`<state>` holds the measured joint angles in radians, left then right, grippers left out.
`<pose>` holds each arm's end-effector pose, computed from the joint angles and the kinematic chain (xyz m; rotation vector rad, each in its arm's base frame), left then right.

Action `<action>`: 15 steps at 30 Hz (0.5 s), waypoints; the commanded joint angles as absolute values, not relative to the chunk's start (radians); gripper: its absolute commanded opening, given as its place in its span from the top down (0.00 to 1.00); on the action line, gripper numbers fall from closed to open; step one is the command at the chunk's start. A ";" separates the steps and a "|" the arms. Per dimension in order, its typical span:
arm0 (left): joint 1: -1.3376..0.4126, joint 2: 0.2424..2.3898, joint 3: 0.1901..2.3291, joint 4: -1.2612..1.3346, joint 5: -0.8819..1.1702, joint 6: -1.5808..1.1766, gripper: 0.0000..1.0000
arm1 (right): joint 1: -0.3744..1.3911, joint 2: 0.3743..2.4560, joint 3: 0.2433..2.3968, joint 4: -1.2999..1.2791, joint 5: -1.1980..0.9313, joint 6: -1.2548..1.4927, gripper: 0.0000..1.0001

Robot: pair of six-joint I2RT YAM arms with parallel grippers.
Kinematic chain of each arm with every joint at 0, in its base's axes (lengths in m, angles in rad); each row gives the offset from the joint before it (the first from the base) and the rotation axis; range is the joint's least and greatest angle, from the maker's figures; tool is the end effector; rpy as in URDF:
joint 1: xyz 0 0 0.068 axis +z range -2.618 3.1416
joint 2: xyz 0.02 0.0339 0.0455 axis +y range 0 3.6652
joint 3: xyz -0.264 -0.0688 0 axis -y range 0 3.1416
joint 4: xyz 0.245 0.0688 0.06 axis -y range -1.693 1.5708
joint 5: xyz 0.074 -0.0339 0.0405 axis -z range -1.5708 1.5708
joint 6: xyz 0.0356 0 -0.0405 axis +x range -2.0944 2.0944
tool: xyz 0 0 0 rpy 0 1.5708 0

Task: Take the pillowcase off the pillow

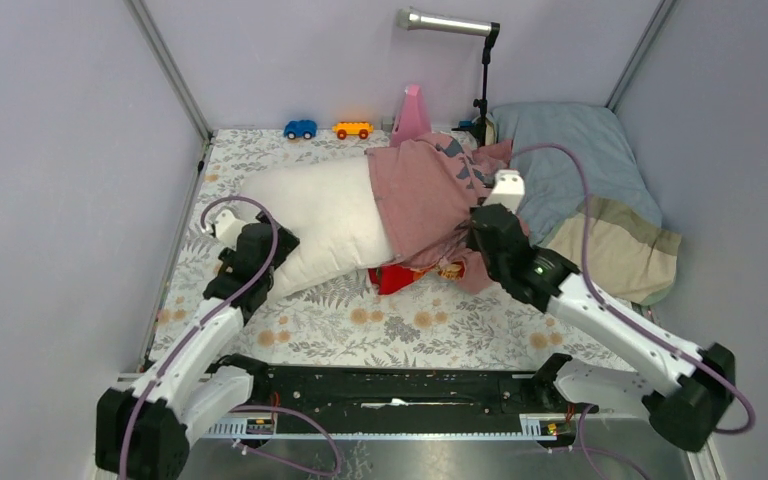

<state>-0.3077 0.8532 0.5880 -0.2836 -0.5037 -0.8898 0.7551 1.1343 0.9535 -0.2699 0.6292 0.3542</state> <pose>0.1847 -0.0407 0.2512 -0.8634 1.8613 -0.2101 0.1984 0.1579 0.3229 0.0016 1.9320 0.1015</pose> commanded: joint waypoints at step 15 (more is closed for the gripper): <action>0.046 0.743 0.495 -0.238 -0.584 -1.029 0.97 | 0.742 0.743 0.799 -0.142 0.972 0.449 1.00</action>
<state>-0.0048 0.8062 0.5259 -0.2218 -0.3489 -1.0409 0.7605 0.8505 0.7994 -0.2306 0.7681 0.4843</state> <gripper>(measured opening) 0.037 0.016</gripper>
